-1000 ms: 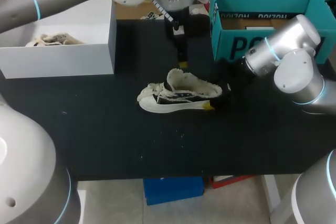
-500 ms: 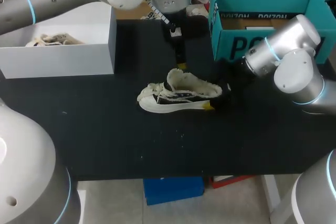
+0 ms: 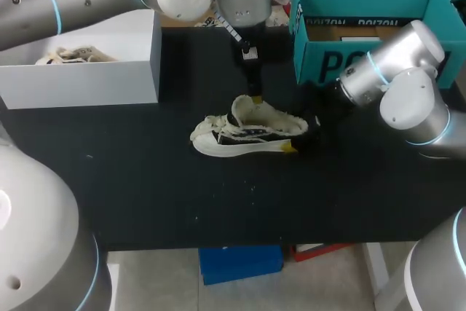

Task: Take the shoe out of the shoebox, open the shoe tongue, remove and reinsert the insole, then place the shoe into the shoebox

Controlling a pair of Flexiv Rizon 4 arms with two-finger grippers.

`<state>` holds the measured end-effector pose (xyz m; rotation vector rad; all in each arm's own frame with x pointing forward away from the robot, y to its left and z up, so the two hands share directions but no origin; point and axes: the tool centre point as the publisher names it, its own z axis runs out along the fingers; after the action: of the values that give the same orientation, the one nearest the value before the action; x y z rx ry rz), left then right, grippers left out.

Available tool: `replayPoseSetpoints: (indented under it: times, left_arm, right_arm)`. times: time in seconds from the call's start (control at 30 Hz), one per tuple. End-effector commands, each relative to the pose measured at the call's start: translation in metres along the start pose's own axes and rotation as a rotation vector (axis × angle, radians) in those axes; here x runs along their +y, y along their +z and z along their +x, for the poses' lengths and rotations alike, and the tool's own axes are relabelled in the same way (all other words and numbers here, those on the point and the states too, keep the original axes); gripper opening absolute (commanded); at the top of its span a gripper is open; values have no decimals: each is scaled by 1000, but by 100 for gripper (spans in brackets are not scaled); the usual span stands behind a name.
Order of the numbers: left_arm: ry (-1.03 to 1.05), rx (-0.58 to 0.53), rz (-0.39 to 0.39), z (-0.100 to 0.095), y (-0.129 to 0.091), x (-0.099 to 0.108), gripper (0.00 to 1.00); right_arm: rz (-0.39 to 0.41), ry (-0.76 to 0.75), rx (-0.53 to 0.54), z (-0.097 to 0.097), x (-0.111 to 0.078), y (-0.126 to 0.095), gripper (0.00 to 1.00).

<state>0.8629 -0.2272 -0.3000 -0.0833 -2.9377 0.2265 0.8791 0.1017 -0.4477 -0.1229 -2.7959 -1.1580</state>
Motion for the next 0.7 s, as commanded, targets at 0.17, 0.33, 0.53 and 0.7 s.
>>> replayPoseSetpoints:
  times: [0.17, 0.33, 0.53, 0.7]
  left_arm:
    - [-3, 39, -15, -9, 25, -7, 0]
    - [-5, 45, -24, -9, 35, -8, 0]
    - [-9, 65, -17, -8, 49, -8, 0]
    - [-13, 76, -3, -7, 57, -7, 0]
  right_arm:
    - [3, 2, 0, -1, -4, 3, 0]
    - [3, 2, 0, -1, -4, 3, 0]
    - [3, 2, 0, -1, -4, 3, 0]
    - [3, 2, 0, -1, -4, 3, 0]
